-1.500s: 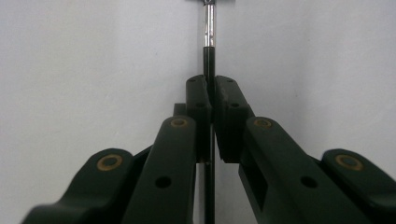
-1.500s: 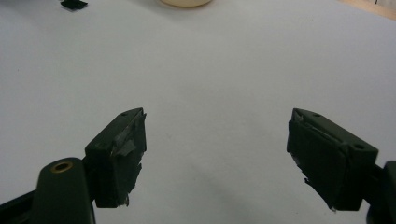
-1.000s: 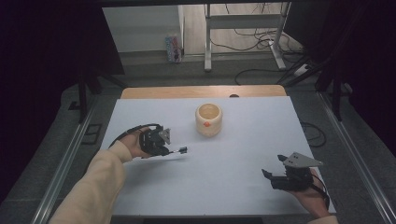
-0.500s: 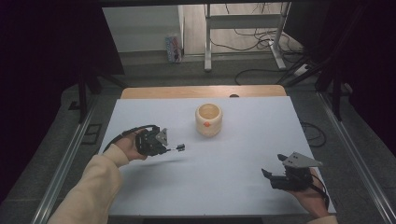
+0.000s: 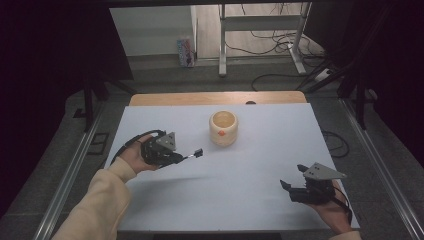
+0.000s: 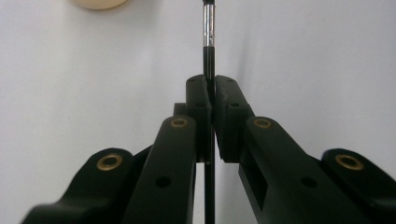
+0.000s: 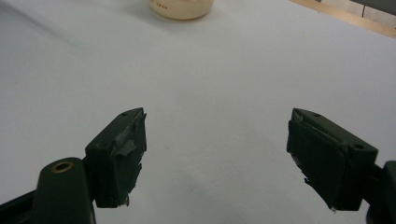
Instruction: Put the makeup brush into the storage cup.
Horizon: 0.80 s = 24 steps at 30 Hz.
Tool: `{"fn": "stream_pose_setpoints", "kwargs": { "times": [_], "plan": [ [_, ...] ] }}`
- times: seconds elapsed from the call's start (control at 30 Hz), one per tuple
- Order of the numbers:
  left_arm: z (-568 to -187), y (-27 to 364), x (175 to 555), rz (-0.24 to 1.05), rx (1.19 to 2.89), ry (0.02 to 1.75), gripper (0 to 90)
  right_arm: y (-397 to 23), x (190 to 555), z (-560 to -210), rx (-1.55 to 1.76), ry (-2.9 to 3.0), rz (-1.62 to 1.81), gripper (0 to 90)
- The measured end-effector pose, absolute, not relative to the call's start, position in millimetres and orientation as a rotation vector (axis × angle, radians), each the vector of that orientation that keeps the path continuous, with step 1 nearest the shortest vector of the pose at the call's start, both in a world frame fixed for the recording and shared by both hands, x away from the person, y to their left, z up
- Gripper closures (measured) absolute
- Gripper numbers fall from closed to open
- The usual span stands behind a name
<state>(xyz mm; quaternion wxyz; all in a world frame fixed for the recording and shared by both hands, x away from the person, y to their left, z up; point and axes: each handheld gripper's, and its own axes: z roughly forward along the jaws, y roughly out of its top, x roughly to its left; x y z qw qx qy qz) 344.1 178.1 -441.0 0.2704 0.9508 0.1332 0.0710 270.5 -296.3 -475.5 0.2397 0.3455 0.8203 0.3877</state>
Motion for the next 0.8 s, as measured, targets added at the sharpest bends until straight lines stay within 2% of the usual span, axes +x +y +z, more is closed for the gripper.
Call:
{"fn": "stream_pose_setpoints", "kwargs": {
  "times": [0.37,0.8],
  "plan": [
    [-443.1,190.2,334.4,0.174,2.491,0.439,85.7,-293.1,271.2,-474.1,0.948,2.240,1.082,20.0],
    [-437.2,199.7,321.1,0.222,2.367,0.513,85.7,-292.8,271.4,-473.8,0.946,2.234,1.082,19.9]
  ]
}}
